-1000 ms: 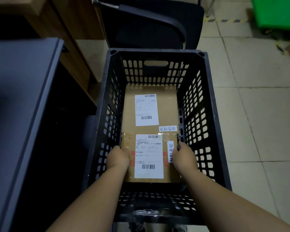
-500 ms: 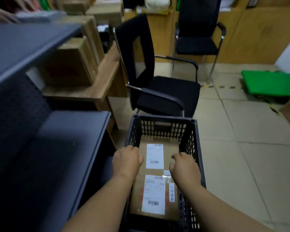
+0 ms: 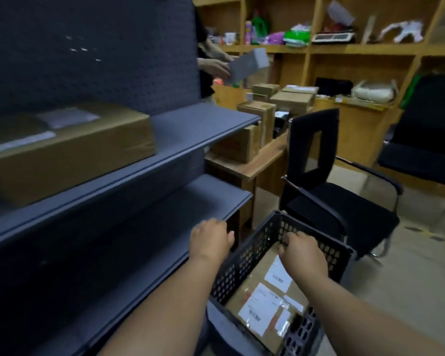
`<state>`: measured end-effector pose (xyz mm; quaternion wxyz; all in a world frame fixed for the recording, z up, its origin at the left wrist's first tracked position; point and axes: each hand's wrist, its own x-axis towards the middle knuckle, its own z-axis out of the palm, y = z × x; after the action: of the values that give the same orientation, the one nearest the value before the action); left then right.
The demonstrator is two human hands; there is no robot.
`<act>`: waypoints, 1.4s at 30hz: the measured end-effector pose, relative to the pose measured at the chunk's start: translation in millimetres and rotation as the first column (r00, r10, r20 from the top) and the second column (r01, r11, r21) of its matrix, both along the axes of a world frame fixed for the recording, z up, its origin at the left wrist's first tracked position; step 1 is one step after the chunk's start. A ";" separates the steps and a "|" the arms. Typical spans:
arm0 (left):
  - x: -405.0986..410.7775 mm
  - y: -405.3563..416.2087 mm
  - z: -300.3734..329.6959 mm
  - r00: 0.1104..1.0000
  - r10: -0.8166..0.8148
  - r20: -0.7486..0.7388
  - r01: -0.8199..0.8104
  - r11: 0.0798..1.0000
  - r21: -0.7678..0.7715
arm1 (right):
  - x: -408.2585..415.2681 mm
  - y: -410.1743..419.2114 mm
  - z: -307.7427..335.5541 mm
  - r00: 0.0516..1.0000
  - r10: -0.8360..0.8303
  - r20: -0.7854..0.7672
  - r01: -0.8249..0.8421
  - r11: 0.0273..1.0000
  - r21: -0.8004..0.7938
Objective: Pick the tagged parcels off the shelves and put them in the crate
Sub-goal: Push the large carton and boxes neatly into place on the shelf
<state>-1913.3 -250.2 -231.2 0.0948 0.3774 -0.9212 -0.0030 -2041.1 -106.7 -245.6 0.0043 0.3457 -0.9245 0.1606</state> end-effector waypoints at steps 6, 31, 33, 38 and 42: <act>110.8 6.9 32.0 0.972 0.235 -0.012 -0.235 0.972 -0.025 | 71.5 -31.3 32.0 0.968 0.251 -0.029 -0.252 0.967 -0.031; 542.4 151.3 136.6 0.572 0.809 -0.138 -0.817 0.577 -0.005 | 471.1 -30.8 129.8 0.612 0.791 0.006 -0.767 0.594 -0.243; 564.3 160.3 151.5 0.551 0.821 -0.152 -0.831 0.557 -0.003 | 489.5 -28.1 144.8 0.596 0.802 0.018 -0.776 0.582 -0.241; 602.8 167.3 190.5 0.495 0.842 -0.212 -0.861 0.509 0.011 | 518.6 -32.9 179.3 0.600 0.800 0.024 -0.768 0.585 -0.260; 618.4 154.9 222.2 0.472 0.828 -0.304 -0.868 0.497 0.006 | 521.3 -49.2 209.8 0.602 0.798 0.041 -0.763 0.589 -0.267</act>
<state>-1294.9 -95.4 -9.0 0.2345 0.7720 -0.5875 0.0622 -1519.8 -155.9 -35.8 -0.1004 0.7001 -0.6513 0.2748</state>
